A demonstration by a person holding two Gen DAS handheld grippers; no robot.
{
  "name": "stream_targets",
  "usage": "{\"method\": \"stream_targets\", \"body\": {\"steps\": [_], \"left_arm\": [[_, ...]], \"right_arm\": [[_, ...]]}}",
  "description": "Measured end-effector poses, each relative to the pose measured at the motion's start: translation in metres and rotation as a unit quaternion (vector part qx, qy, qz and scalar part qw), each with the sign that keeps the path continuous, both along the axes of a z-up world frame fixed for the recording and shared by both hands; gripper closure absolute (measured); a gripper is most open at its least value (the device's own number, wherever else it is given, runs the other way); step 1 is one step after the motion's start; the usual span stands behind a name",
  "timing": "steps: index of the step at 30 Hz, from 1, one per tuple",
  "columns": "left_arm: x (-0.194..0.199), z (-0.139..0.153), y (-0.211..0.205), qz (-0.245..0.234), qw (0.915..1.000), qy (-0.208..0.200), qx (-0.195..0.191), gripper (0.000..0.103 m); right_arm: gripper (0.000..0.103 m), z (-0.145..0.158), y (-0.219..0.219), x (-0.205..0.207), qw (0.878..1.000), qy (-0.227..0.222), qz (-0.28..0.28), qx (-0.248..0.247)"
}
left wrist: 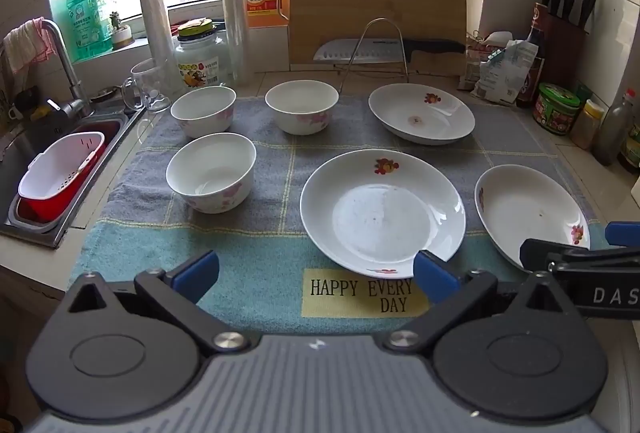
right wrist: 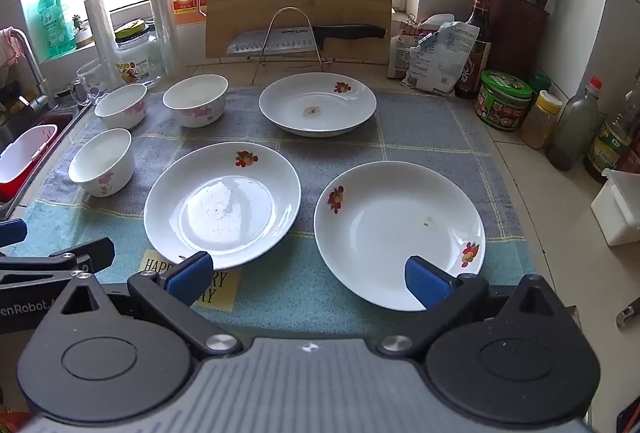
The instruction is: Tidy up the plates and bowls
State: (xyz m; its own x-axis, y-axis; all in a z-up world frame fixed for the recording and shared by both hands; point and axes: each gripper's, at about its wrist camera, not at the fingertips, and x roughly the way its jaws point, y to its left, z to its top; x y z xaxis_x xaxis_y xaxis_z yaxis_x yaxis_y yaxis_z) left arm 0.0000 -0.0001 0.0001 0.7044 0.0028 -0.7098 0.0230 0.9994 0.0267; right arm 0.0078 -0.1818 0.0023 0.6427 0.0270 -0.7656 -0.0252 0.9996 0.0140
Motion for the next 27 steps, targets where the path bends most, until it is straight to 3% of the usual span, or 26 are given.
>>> {"method": "stream_targets", "body": {"steps": [27], "left_arm": [[-0.0026,0.0046,0.0013,0.001,1.0,-0.005,0.0,0.001]], "right_arm": [[0.0,0.0053,0.0026,-0.0045,1.0,-0.014,0.002,-0.008]]}}
